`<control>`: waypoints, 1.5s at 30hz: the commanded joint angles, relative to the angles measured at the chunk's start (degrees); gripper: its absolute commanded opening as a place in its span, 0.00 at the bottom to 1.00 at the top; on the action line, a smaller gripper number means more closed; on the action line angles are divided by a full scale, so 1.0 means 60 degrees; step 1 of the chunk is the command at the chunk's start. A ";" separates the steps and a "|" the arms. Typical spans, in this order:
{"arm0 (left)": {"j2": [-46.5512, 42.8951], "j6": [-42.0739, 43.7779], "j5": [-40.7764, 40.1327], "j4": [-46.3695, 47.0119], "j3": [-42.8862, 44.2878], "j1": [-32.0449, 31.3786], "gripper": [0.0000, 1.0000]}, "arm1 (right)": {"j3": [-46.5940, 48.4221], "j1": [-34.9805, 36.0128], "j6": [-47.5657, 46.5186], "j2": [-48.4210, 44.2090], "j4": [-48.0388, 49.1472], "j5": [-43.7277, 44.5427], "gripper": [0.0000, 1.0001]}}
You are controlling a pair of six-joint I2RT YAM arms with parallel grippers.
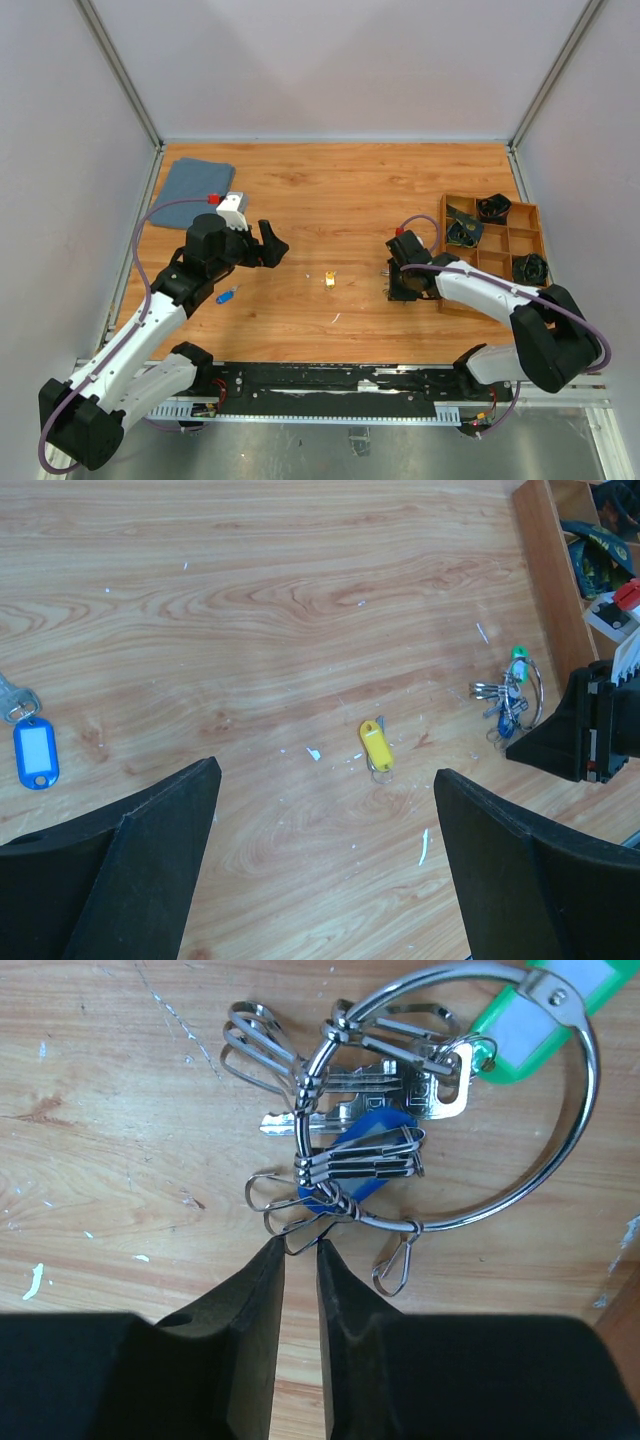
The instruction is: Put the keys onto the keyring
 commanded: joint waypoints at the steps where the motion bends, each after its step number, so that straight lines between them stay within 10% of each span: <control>1: -0.0039 0.0075 0.0095 0.0255 0.0051 -0.0074 0.94 | 0.0016 0.0134 0.0100 0.0205 -0.0056 0.0236 0.21; 24: 0.0068 0.0180 -0.0060 0.0274 0.0121 -0.0061 0.94 | 0.0741 0.0128 -0.1634 -0.1217 -0.1893 0.1303 0.01; 45: -0.0476 0.1153 0.1133 0.1086 0.0423 -0.1185 0.93 | 0.4221 0.0985 -0.6791 -0.2059 -0.4234 -0.3774 0.01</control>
